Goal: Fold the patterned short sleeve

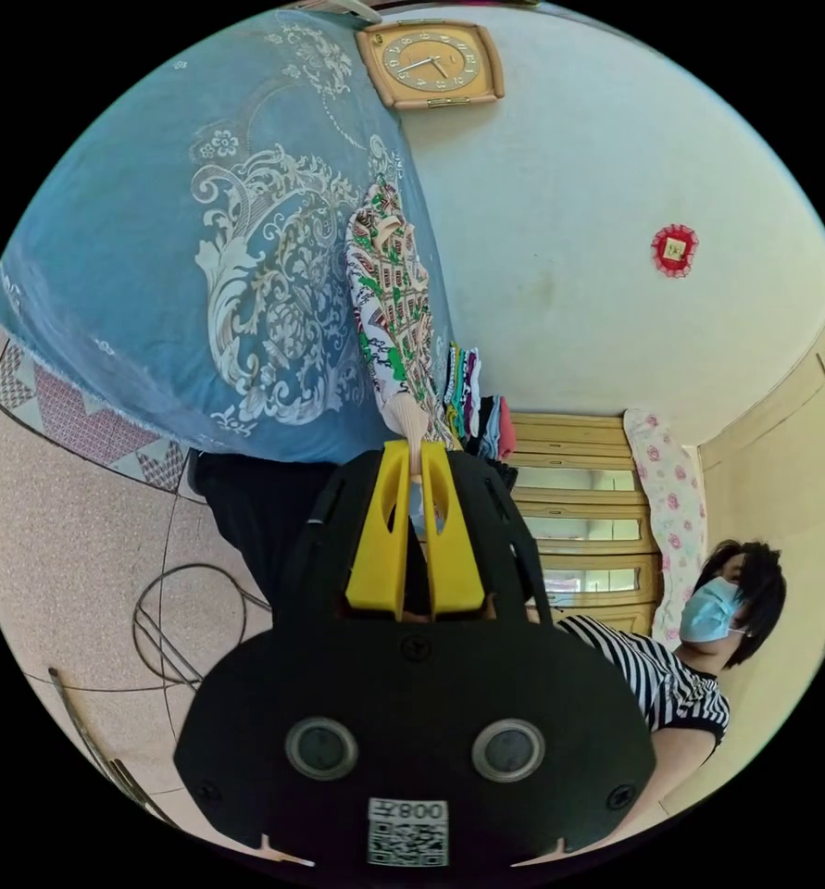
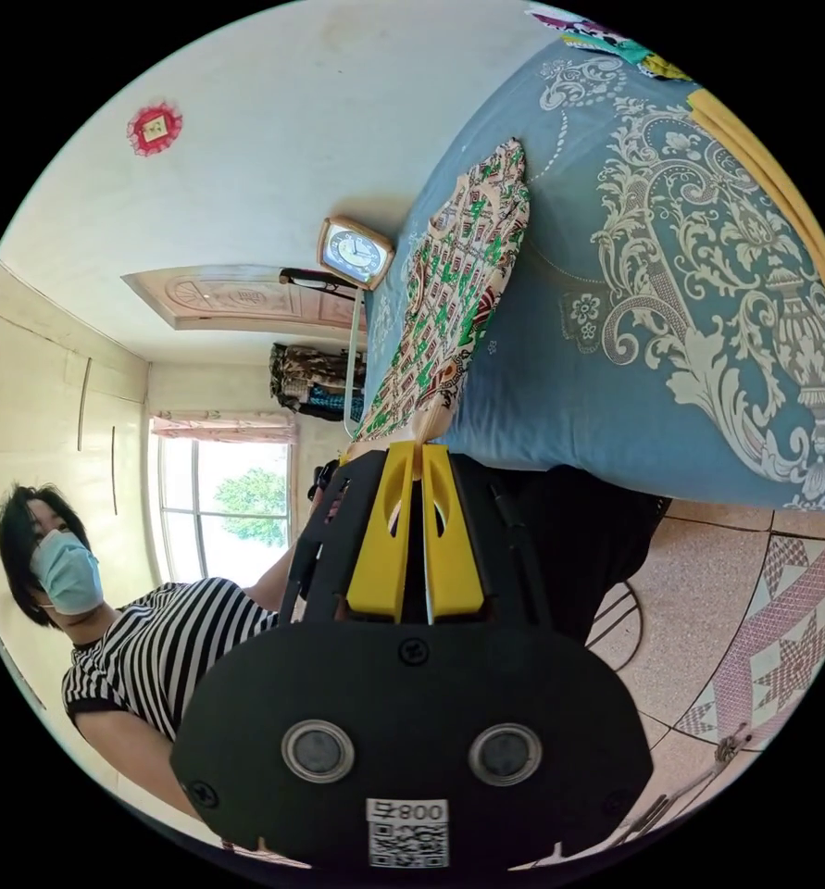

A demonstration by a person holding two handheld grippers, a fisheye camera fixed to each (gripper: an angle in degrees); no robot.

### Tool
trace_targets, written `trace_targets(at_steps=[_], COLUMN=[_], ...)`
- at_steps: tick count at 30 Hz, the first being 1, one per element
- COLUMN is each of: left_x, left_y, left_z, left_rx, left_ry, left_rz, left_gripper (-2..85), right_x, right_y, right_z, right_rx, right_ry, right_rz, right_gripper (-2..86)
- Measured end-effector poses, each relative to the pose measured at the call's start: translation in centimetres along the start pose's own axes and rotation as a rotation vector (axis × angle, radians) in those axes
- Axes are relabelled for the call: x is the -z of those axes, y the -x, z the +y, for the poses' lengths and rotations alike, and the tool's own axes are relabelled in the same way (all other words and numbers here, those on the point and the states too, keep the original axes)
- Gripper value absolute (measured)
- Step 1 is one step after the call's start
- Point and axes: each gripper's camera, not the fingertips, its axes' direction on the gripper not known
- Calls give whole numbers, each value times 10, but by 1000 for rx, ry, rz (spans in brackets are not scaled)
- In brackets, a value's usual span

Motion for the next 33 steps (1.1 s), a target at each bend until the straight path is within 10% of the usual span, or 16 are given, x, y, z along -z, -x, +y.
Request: trace_targets(at_steps=[33], left_x=[67], left_y=[3], left_z=[243], left_rx=[-27], left_ry=[17], left_rz=[149], left_gripper=[23], right_x=[77], right_y=[62], right_z=[204], right_rx=[51], right_ry=[-17], right_rz=[-83], right_gripper=[10])
